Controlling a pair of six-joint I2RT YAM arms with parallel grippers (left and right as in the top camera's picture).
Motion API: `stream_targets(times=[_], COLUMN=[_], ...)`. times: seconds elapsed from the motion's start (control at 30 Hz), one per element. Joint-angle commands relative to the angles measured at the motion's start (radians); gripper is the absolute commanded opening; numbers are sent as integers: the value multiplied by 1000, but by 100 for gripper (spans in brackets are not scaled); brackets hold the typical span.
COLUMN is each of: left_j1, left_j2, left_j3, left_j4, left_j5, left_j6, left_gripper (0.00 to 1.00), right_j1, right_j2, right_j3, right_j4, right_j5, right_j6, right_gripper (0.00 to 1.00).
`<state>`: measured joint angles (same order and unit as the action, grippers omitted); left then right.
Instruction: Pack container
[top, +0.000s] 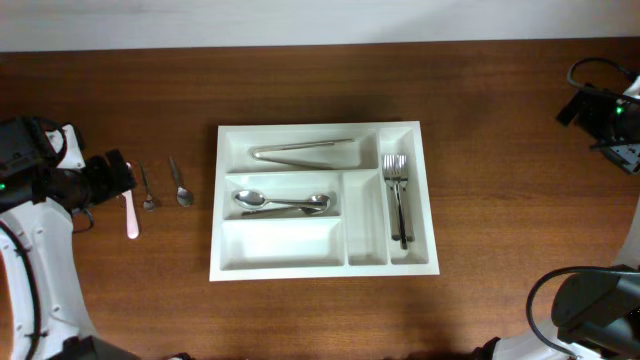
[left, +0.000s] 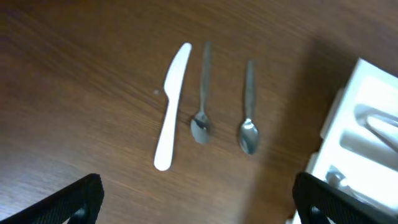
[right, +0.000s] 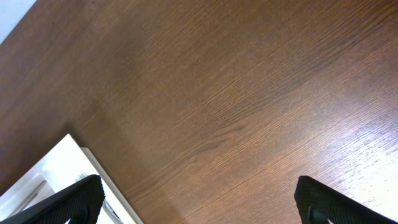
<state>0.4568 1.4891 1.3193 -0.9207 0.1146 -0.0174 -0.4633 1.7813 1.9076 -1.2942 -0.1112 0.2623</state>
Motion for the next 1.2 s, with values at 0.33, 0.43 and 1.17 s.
stream_targets(times=[0.33,0.43,1.17], left_j1=[0,0,0], left_j2=[309,348,447], left_j3=[14,14,9], left_j4=[97,158,229], left_j5=[-52,-63,-85], left_j6=[-60,-56,165], left_gripper=[93,90,59], right_j1=[-3,-3,-3], right_j2=[-13,-13,-13], right_j3=[11,11,11], right_j4=[0,0,0], right_j5=[-9,-9,-9], right_j6=[9,8,8], right_gripper=[99,99,99])
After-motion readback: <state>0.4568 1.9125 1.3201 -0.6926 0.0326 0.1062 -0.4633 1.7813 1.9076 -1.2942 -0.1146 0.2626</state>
